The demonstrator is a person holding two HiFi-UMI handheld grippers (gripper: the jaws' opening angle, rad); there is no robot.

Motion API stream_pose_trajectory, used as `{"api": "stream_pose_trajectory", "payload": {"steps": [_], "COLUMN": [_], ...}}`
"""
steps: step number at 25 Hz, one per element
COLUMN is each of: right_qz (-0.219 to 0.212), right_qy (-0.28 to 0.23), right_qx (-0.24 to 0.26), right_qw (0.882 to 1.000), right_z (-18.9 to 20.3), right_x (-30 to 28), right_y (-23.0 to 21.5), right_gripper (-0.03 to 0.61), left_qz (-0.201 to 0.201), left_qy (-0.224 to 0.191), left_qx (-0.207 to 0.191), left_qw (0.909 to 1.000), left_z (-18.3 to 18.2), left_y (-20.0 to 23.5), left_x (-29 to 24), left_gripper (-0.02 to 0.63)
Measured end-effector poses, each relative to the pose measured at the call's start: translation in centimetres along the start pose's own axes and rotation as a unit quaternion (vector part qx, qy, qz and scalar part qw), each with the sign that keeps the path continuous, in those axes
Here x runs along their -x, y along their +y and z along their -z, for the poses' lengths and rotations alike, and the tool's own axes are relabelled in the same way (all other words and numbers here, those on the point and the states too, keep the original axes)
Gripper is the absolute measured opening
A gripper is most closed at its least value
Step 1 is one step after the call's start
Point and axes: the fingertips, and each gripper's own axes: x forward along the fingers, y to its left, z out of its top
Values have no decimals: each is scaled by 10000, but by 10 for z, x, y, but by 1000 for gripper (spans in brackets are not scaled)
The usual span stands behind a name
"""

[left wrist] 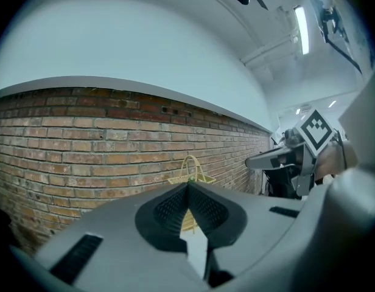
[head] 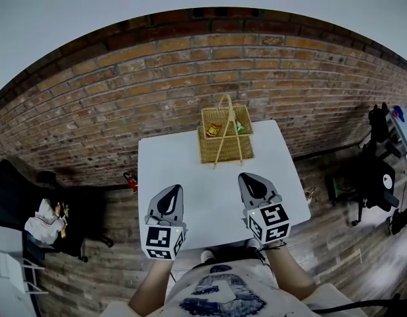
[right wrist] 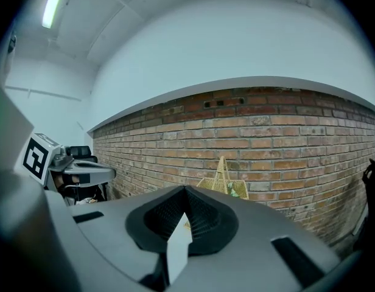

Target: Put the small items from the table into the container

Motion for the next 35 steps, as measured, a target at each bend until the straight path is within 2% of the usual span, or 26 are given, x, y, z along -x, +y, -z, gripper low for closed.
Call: {"api": "stream_pose_trajectory", "payload": {"steps": [10,18,28,35], "right_qz": [-180,-513,-1192,-1937], "right_qy": [156,387,681,1038], "right_qx": [-54,-59,90,374], "right_qw": [9997,9979,9905,9748], "right_z": [8,28,60,91], "right_x": [0,1,0,-6], "right_y": [-60,-111,-157,-160], "right_gripper": [20,20,21,21], "left_qz": [-169,-420,-878,-1233], "left_qy": [147,419,565,674], "left_qx": [20,196,423,646], "left_qw": [9997,9980,9936,9880], "left_z": [-4,13,33,57], "left_y": [-33,-75,-127,-150], "left_x": [-42,-74,-109,-122], "left_gripper": [48,48,48,48]}}
